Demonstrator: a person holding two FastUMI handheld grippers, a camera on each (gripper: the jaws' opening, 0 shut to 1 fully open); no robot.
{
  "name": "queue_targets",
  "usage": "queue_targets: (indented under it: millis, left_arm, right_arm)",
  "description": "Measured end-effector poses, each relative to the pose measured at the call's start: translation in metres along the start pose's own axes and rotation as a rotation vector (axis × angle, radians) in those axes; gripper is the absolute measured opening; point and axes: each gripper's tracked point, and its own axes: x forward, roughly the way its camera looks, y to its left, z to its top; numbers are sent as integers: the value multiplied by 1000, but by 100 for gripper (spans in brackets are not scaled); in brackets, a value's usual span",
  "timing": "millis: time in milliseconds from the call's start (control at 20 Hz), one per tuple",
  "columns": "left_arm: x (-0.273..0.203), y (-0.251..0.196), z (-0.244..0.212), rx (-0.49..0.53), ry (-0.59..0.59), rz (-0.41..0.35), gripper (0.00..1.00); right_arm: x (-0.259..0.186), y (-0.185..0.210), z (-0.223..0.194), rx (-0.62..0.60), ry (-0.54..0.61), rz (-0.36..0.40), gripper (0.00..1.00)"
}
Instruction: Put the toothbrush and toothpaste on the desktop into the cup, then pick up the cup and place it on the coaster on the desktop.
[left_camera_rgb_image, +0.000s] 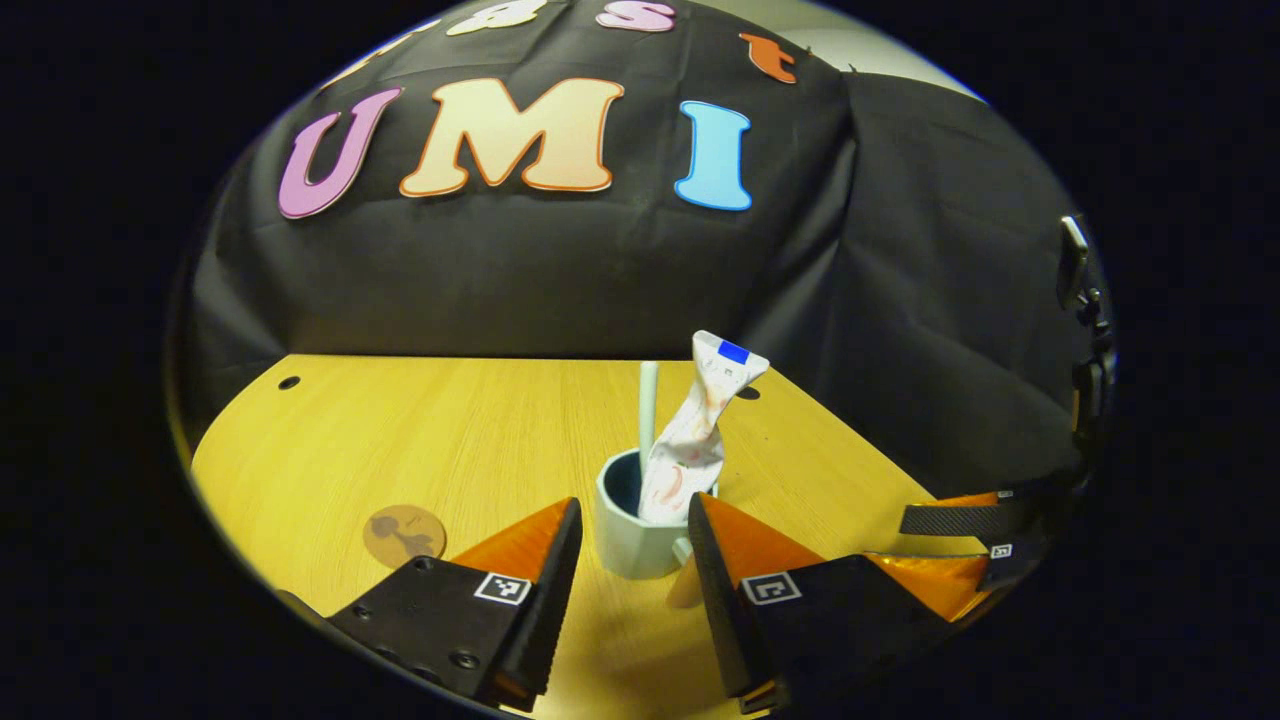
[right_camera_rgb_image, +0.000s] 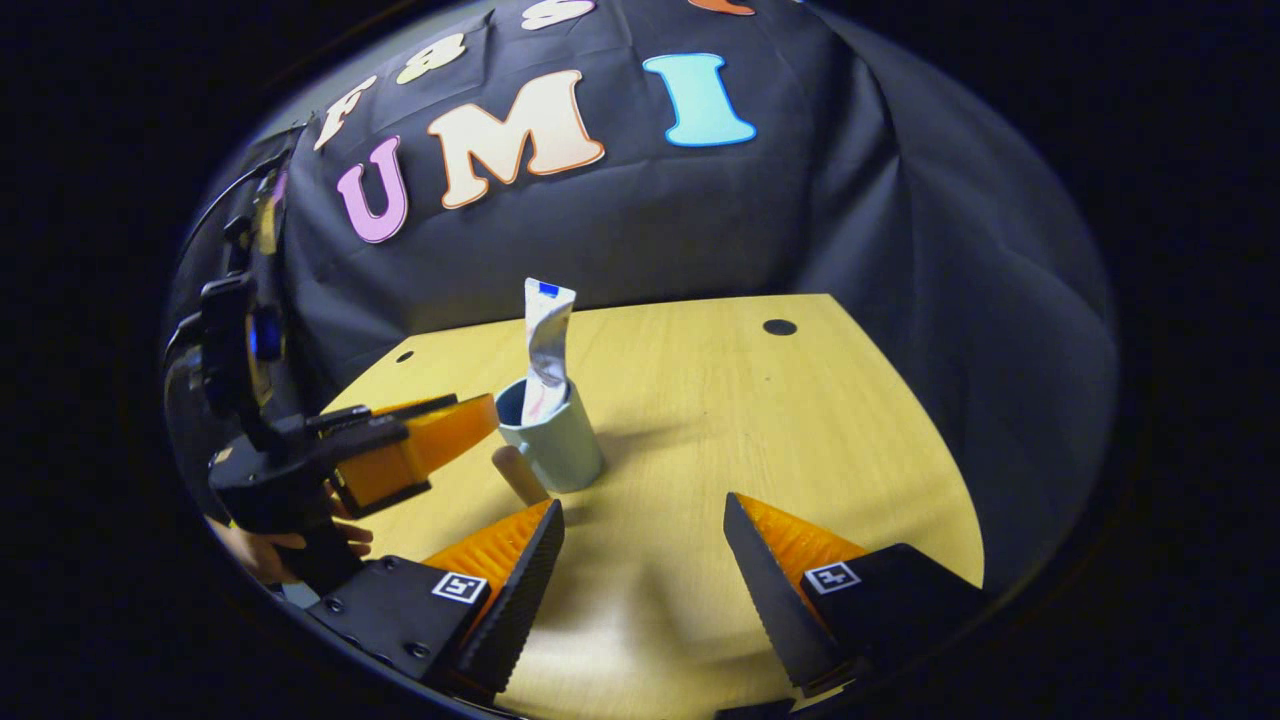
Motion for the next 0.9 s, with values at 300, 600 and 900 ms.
queue_targets:
  millis: [300, 600, 900]
  left_arm:
    - [-52, 68, -6, -12, 5, 76, 95]
    - [-95, 146, -16, 34, 33, 167, 95]
    - [-123, 195, -23, 17, 42, 228, 95]
  right_arm:
    - [28, 49, 18, -24, 115, 47, 98]
    - [65, 75, 11, -62, 255, -46, 99]
    - [96, 85, -10, -97, 404, -122, 94]
